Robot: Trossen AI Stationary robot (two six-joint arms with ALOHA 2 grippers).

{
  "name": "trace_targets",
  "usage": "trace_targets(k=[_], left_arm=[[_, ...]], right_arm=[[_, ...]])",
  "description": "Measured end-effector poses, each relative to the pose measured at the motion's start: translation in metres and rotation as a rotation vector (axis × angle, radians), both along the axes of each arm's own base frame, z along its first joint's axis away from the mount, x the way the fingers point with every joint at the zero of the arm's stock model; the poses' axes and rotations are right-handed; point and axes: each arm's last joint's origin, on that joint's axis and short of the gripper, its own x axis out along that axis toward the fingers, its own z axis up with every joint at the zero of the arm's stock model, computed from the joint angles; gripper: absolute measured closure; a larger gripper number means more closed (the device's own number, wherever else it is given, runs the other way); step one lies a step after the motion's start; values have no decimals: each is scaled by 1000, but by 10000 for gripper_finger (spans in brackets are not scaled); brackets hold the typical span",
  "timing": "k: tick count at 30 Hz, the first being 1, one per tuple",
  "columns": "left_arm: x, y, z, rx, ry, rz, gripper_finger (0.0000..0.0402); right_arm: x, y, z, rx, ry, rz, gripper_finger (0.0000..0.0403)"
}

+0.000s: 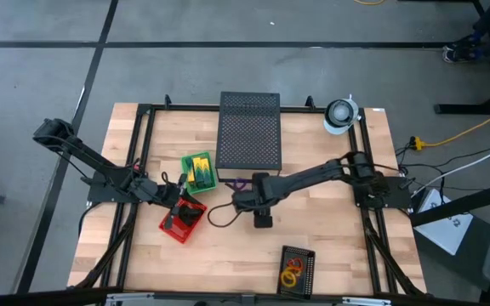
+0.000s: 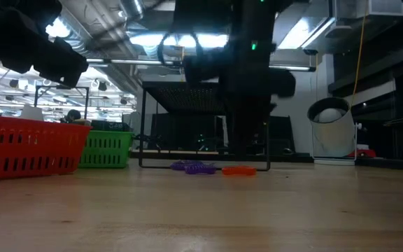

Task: Pick & Place Office Desk Supplies
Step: Put the orange spring keychain into the black bin

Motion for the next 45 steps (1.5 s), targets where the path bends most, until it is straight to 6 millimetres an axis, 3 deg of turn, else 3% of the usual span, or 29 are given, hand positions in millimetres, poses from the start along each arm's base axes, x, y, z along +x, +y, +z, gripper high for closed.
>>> trace_targets(k=[7, 14, 18, 23, 30, 39, 45], left_arm=[[0, 0, -2, 5, 19, 1, 292], [-1, 0, -2, 0, 23, 3, 292], [-1, 0, -2, 1, 24, 5, 292], [-1, 0, -2, 0, 24, 5, 292], [-1, 0, -2, -7, 25, 6, 292], [-1, 0, -2, -7, 25, 6, 292], [-1, 0, -2, -7, 25, 5, 292]], right_arm=[[-7, -16, -20, 0, 59, -30, 218], [-10, -20, -31, 42, 31, -34, 224], [-10, -19, -30, 63, 27, -51, 272], [-10, -16, -29, 112, 29, -55, 379], [-12, -2, -24, 155, 6, -66, 388], [-14, 46, 43, 205, -216, -13, 398], [-32, 89, 94, 281, -346, 23, 400]])
